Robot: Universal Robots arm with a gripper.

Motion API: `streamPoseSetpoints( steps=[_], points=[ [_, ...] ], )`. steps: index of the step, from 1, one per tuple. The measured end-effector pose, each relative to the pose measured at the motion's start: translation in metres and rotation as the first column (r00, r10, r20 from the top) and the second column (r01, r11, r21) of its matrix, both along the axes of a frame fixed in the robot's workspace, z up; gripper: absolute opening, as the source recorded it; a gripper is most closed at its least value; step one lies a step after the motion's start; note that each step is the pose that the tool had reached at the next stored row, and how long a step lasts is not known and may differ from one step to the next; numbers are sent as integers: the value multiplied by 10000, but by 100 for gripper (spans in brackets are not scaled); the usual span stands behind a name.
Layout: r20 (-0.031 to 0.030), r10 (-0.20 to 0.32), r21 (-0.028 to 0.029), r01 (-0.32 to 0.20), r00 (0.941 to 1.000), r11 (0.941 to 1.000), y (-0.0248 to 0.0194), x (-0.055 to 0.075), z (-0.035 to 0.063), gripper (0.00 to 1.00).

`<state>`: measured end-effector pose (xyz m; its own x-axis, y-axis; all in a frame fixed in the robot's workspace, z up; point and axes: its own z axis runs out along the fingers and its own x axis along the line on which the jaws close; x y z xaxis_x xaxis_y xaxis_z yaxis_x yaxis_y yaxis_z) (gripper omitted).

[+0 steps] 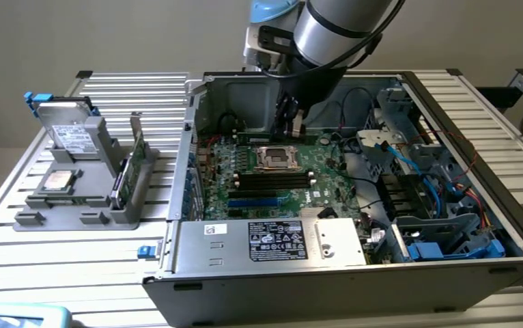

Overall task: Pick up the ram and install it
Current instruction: 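Insert the ram into the slot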

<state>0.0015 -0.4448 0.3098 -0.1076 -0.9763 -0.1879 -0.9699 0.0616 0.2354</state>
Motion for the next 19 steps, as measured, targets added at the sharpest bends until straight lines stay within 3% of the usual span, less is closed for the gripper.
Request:
streamPoseSetpoints(
  steps=[3, 10, 15, 16, 19],
  points=[
    [-12, 6, -6, -6, 10000, 10000, 0, 1, -50, 15],
    [-18, 59, -82, -59, 10000, 9999, 0, 22, -164, 15],
    [-21, 741, -130, -741, 9972, 9972, 0, 38, -220, 15],
    [-23, 877, -163, -877, 9961, 9960, 0, 38, -224, 15],
    [-13, 907, -429, -907, 9959, 9950, 19, 38, -236, 15]
  ],
)
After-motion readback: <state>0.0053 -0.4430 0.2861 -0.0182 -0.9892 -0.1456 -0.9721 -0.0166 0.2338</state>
